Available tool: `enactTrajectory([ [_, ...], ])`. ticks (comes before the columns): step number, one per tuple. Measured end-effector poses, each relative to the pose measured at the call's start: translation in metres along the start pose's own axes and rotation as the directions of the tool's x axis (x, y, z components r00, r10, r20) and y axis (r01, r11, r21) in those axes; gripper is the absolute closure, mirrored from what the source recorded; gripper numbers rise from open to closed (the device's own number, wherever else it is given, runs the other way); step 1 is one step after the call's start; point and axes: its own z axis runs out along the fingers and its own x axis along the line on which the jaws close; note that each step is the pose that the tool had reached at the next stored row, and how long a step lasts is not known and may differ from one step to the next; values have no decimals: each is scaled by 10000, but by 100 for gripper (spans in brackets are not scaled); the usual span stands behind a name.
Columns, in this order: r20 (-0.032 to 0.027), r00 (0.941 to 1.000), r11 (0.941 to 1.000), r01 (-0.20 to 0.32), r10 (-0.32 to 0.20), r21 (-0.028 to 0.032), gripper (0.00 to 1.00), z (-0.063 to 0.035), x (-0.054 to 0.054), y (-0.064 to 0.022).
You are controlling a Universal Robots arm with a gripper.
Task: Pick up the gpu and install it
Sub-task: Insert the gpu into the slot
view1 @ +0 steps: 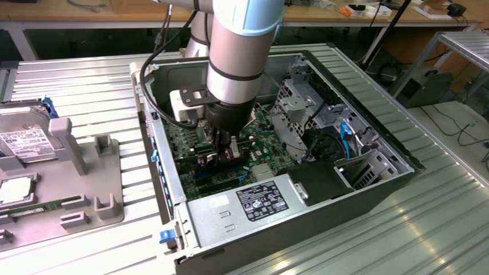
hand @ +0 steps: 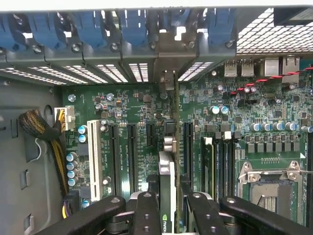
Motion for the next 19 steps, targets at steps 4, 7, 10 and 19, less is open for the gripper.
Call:
enactTrajectory([
  [4, 1, 10000, 10000, 0, 0, 0, 73, 0, 0, 0],
  [7, -2, 10000, 10000, 1, -1, 0, 73, 23, 1, 5],
  [10, 8, 10000, 10000, 1, -1, 5, 73, 41, 1, 23],
  [19, 1, 10000, 10000, 0, 0, 0, 73, 45, 2, 74],
])
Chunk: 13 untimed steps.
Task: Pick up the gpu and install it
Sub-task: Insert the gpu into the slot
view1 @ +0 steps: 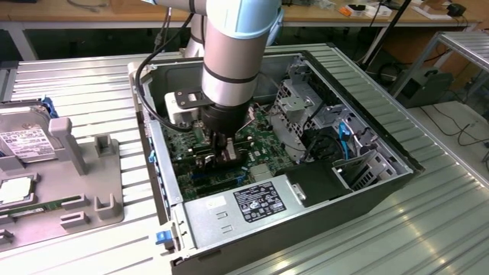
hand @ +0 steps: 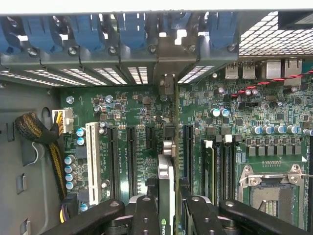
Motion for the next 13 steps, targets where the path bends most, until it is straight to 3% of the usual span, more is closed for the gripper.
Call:
enactTrajectory([
  [2, 7, 10000, 10000, -7, 7, 3, 72, 4, 0, 5],
  [6, 3, 10000, 10000, 1, -1, 2, 54, 1, 0, 2],
  [8, -3, 10000, 10000, 0, 0, -2, 54, -29, 0, 3],
  [11, -1, 10000, 10000, 0, 0, 0, 54, -204, -4, 4],
  [13, -20, 10000, 10000, 0, 0, 3, 55, -214, -16, 5],
])
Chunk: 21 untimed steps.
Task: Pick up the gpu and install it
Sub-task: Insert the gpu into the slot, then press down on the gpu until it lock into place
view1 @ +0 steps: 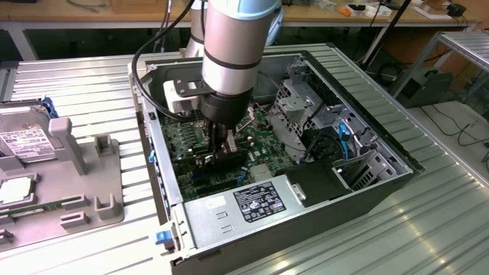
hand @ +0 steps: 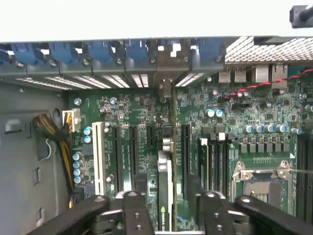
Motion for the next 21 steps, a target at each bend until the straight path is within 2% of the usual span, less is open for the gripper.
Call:
enactTrajectory([
  [2, -1, 10000, 10000, 0, 0, 0, 68, 0, 0, 0],
  [3, -2, 10000, 10000, 0, 0, -1, 80, -1, 0, 0],
  [4, -3, 10000, 10000, 0, 0, 0, 86, -1, 0, 0],
  [6, -2, 10000, 10000, 0, 0, 0, 89, -1, 0, 0],
  [21, -4, 10000, 10000, 0, 0, 0, 89, -1, 0, 0],
])
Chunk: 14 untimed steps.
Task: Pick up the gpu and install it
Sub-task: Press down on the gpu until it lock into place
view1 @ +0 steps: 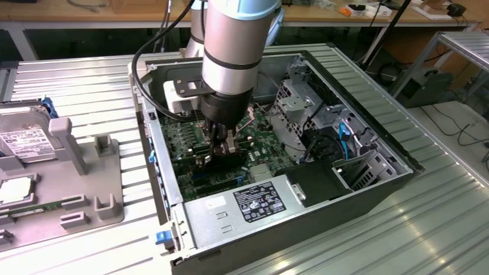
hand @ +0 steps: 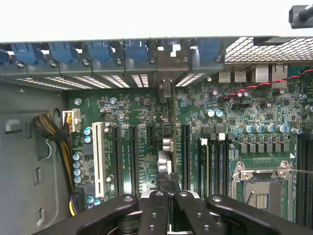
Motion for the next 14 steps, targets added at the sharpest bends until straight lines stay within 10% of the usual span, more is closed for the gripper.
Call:
enactTrajectory([
  [6, -2, 10000, 10000, 1, -1, -1, 89, 60, 1, -1],
  [14, 0, 10000, 10000, -1, 1, 0, 89, -286, -2, 101],
])
